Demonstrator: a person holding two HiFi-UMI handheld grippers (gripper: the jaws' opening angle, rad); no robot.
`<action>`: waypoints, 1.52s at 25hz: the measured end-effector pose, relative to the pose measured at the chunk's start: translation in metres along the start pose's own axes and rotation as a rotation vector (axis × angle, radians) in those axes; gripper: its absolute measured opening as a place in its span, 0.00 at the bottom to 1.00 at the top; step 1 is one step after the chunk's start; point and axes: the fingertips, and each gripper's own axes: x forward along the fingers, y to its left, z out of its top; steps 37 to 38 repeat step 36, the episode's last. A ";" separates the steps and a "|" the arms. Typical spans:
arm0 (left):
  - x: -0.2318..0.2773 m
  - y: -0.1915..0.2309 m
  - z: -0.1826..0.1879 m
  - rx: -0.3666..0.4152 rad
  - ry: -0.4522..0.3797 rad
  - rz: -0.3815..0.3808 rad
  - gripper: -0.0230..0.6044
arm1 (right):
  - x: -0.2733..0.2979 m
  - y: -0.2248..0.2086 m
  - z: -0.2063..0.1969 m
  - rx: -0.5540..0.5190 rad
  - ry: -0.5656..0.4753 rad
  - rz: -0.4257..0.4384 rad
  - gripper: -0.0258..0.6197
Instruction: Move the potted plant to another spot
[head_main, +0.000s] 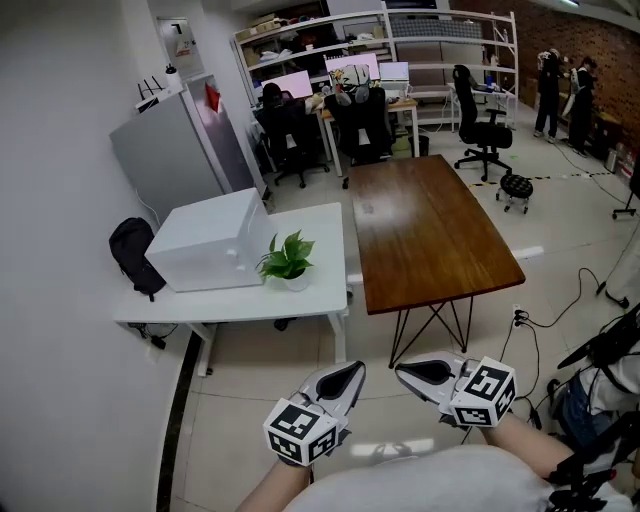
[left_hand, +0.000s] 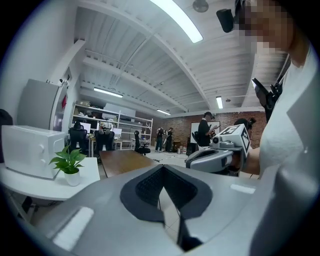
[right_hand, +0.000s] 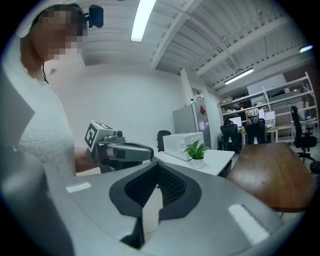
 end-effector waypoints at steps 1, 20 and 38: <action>-0.010 -0.003 -0.003 0.005 0.001 -0.005 0.03 | 0.002 0.013 -0.003 -0.005 0.007 -0.011 0.05; -0.134 -0.022 -0.035 0.058 0.033 -0.069 0.03 | 0.048 0.137 -0.014 0.007 0.030 -0.090 0.05; -0.133 -0.014 -0.036 0.065 0.027 -0.070 0.03 | 0.058 0.141 -0.017 -0.016 0.053 -0.095 0.04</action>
